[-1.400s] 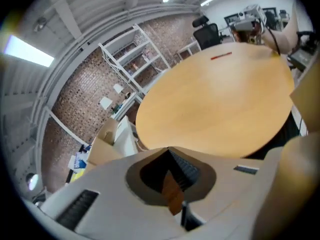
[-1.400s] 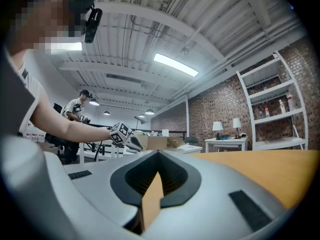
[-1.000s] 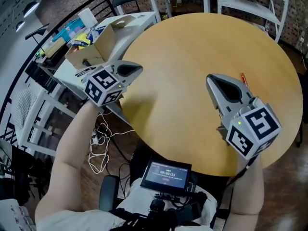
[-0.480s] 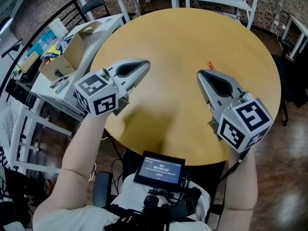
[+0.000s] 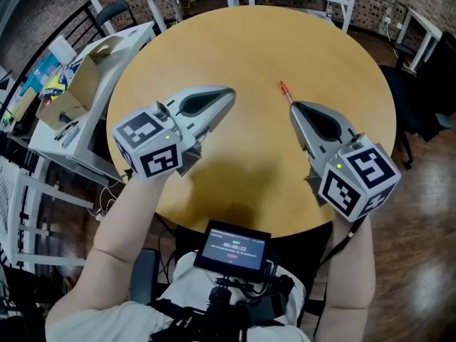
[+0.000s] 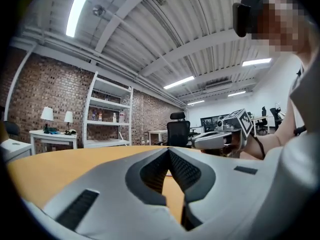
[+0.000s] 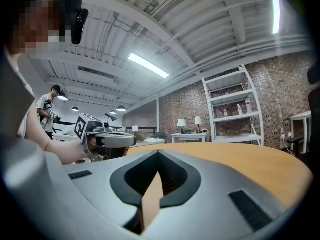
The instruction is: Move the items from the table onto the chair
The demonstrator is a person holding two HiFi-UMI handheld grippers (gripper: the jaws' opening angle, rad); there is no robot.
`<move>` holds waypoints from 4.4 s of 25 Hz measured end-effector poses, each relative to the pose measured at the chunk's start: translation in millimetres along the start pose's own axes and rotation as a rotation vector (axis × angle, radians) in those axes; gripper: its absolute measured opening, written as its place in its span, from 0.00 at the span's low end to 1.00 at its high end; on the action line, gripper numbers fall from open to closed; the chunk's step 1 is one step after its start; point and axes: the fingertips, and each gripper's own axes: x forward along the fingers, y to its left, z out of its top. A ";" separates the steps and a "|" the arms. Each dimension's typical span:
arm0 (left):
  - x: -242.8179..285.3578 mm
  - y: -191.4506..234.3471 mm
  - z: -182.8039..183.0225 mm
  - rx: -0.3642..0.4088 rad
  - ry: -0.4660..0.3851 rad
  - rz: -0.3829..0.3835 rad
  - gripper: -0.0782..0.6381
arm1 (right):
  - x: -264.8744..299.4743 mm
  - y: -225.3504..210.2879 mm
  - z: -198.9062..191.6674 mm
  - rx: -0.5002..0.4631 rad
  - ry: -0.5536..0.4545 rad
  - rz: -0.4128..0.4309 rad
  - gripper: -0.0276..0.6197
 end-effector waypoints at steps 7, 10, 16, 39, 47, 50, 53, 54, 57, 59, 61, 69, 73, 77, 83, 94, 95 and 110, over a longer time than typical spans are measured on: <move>12.9 -15.5 0.1 -0.001 0.004 -0.020 0.13 | -7.4 0.1 0.3 0.008 0.001 -0.002 0.05; 13.1 -19.0 4.6 0.004 0.003 -0.022 0.13 | -7.9 1.8 3.5 0.009 0.001 0.000 0.05; 15.6 -20.6 3.9 0.019 0.008 -0.022 0.13 | -4.6 3.8 1.8 0.012 0.002 0.008 0.05; 18.5 -25.9 -4.0 0.081 0.051 -0.032 0.13 | -3.1 6.1 1.3 0.015 -0.007 0.016 0.05; 29.2 -35.0 -27.8 0.333 0.194 -0.115 0.13 | -6.8 1.4 -4.6 0.029 -0.020 0.010 0.05; 38.5 -45.4 -35.5 0.454 0.258 -0.200 0.13 | -9.1 -3.9 -3.5 0.034 -0.030 0.010 0.05; 47.4 -50.2 -43.8 0.596 0.331 -0.255 0.13 | -14.2 -6.8 -4.6 0.041 -0.040 0.010 0.05; 50.7 -51.0 -47.1 0.645 0.358 -0.271 0.13 | -16.2 -8.0 -5.3 0.043 -0.042 0.010 0.05; 59.9 -48.0 -58.3 0.766 0.443 -0.300 0.13 | -21.1 -11.6 -6.9 0.048 -0.045 0.010 0.05; 66.5 -46.2 -66.0 0.841 0.495 -0.329 0.13 | -23.9 -12.6 -7.9 0.050 -0.047 0.012 0.05; 74.4 -46.9 -73.8 0.921 0.541 -0.380 0.13 | -26.9 -12.8 -8.9 0.052 -0.052 0.012 0.05; 112.8 -26.9 -97.9 1.139 0.674 -0.543 0.15 | -40.7 -17.4 -11.0 0.070 -0.068 0.001 0.05; 127.0 -18.3 -112.6 1.219 0.725 -0.627 0.16 | -46.4 -19.2 -13.2 0.077 -0.072 -0.009 0.05; 137.5 -18.8 -121.0 1.240 0.759 -0.712 0.22 | -51.6 -17.3 -14.5 0.072 -0.073 -0.005 0.05; 155.4 -12.3 -136.1 1.302 0.846 -0.801 0.23 | -61.4 -23.5 -16.9 0.074 -0.076 -0.031 0.05; 158.9 -14.3 -151.8 1.261 1.009 -0.957 0.25 | -81.9 -40.0 -21.9 0.089 -0.079 -0.073 0.05; 158.7 -14.9 -151.9 1.243 1.019 -0.961 0.25 | -82.8 -40.7 -22.1 0.092 -0.080 -0.076 0.05; 152.8 -21.8 -121.3 1.088 0.846 -0.731 0.19 | -85.5 -35.4 -10.8 0.074 -0.084 -0.073 0.05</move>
